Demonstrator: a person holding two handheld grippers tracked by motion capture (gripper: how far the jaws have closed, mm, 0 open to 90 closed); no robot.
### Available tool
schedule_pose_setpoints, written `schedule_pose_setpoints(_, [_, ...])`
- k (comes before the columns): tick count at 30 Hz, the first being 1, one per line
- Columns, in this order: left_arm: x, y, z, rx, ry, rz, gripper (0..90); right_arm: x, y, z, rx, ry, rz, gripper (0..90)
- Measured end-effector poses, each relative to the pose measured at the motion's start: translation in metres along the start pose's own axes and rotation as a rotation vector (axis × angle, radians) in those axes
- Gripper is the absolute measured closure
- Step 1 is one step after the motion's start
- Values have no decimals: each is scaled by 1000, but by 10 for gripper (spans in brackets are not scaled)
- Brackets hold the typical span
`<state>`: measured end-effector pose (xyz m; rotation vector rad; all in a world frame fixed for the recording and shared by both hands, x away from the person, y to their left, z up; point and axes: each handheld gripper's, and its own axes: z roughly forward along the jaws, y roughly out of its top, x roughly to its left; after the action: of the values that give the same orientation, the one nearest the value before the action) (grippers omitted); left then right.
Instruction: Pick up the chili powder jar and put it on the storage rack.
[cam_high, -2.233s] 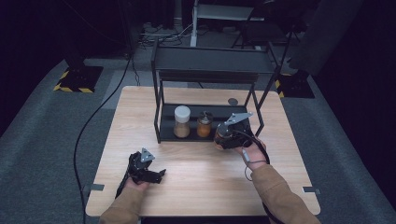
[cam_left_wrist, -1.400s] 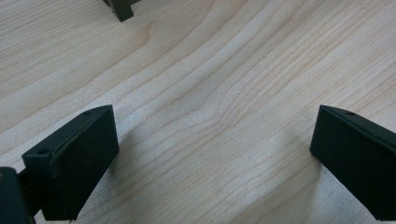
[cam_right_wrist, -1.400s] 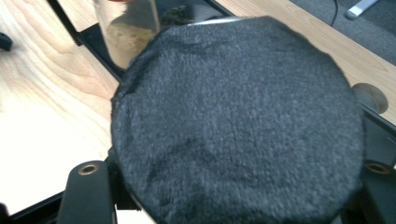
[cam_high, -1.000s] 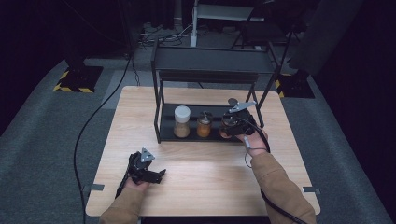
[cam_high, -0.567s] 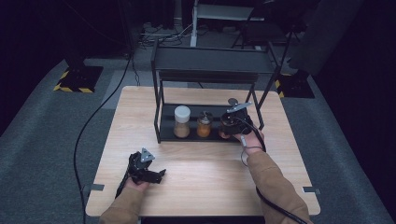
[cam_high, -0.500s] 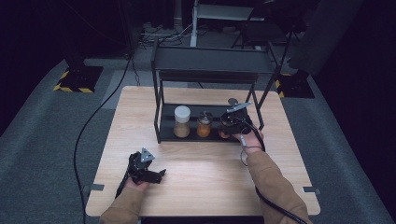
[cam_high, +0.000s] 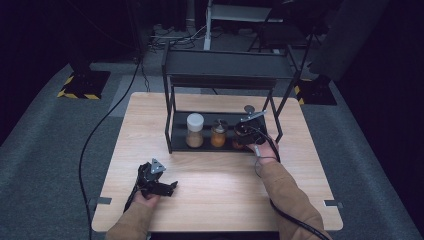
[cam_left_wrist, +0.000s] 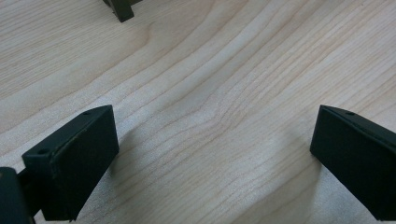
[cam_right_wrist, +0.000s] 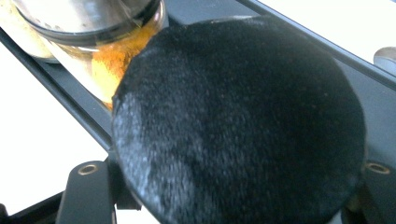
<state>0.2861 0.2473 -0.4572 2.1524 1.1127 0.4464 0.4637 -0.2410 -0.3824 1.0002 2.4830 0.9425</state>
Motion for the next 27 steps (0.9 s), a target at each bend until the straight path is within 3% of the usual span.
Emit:
schedule_pose_setpoints(5, [-1, 0, 0, 0, 4, -2, 6, -5, -4, 2, -18, 11, 13, 302])
schedule_pose_setpoints(9, [-2, 0, 0, 2, 4, -3, 6, -6, -4, 0, -21, 13, 27, 192])
schedule_pose_setpoints(14, [-2, 0, 0, 2, 4, -4, 6, -7, -7, -15, -60, 21, 50, 122])
schedule_pose_setpoints(21, [-2, 0, 0, 0, 6, -7, 5, -6, -10, -37, -78, 20, 48, 54])
schedule_pose_setpoints(27, [-2, 1, 0, 1, 6, -6, 5, -2, -10, -56, -84, 29, 28, 48])
